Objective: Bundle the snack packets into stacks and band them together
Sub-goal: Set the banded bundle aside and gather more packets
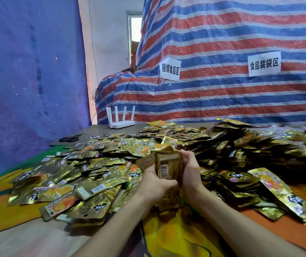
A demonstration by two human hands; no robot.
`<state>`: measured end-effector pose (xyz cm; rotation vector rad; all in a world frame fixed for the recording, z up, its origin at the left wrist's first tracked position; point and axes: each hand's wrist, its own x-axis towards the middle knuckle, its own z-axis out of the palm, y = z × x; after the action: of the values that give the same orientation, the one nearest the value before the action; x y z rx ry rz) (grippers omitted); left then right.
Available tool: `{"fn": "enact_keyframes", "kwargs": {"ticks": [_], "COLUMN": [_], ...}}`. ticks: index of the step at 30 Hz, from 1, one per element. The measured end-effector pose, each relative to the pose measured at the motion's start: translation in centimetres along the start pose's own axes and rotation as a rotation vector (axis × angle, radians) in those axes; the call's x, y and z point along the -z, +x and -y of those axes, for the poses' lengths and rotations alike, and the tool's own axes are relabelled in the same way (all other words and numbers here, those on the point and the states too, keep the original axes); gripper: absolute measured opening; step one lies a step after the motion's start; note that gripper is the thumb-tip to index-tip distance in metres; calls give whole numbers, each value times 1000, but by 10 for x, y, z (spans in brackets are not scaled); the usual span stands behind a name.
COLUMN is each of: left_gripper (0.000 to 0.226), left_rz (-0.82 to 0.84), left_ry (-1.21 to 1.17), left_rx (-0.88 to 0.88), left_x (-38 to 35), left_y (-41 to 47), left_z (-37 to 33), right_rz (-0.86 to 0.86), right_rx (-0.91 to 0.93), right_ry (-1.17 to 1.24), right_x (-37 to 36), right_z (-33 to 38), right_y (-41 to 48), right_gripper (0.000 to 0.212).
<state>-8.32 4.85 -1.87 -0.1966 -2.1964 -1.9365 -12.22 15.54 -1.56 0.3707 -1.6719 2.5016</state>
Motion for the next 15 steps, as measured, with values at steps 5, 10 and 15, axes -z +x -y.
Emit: {"fn": "enact_keyframes", "kwargs": {"ticks": [5,10,15], "left_gripper": [47,46,54], "left_rz": [-101,-192,-174], "left_ry": [97,119,123], "left_rx": [-150,-170,-194], "left_x": [2,5,7], "left_y": [4,6,6], "left_z": [-2,3,5], "right_rz": [-24,26,111], "right_rx": [134,260,226], "right_ry": [-111,-270,-250], "right_x": [-2,-1,-7], "right_z": [5,12,11], "right_y": [1,-2,-10], "right_gripper": [39,36,25]}}
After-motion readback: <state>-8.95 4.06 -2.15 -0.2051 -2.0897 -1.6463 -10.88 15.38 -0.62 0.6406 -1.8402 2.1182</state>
